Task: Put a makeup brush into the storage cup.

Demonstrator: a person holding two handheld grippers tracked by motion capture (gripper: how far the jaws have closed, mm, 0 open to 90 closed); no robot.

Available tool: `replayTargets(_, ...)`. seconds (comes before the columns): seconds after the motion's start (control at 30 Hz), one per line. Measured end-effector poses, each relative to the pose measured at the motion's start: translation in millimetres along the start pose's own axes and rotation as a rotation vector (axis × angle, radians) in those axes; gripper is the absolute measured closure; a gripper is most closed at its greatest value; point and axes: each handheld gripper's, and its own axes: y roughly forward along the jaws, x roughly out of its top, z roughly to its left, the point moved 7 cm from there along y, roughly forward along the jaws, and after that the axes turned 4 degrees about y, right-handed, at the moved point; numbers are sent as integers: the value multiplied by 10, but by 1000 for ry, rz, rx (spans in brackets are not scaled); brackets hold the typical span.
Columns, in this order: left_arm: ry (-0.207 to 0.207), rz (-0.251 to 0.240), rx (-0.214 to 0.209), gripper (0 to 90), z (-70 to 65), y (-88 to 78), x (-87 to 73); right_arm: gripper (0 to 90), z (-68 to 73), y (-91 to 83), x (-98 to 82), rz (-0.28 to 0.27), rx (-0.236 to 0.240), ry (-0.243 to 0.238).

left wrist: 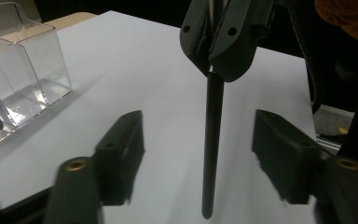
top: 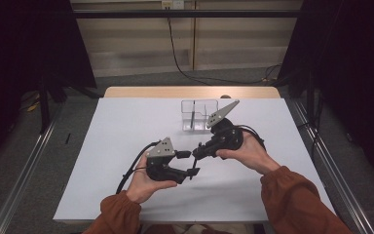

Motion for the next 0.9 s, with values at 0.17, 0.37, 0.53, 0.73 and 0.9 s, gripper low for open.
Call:
replayTargets(0.17, -4, -11, -15, 535, -18, 9, 8, 837, 4, 5, -6, -1, -4, -1)
replayTargets(0.37, -7, -9, -23, 654, -27, 21, 3, 837, 11, 49, -25, 6, -3, -6)
replayTargets(0.53, 0, -5, -41, 714, -59, 28, -5, 837, 3, 87, -40, 7, -1, 0)
replayTargets(0.73, 0, -14, -34, 778, -53, 22, -2, 837, 13, 101, -47, 9, 4, 1)
replayTargets(0.9, -9, -23, -19, 833, -39, 5, 0, 837, 11, 100, -51, -5, 6, -1)
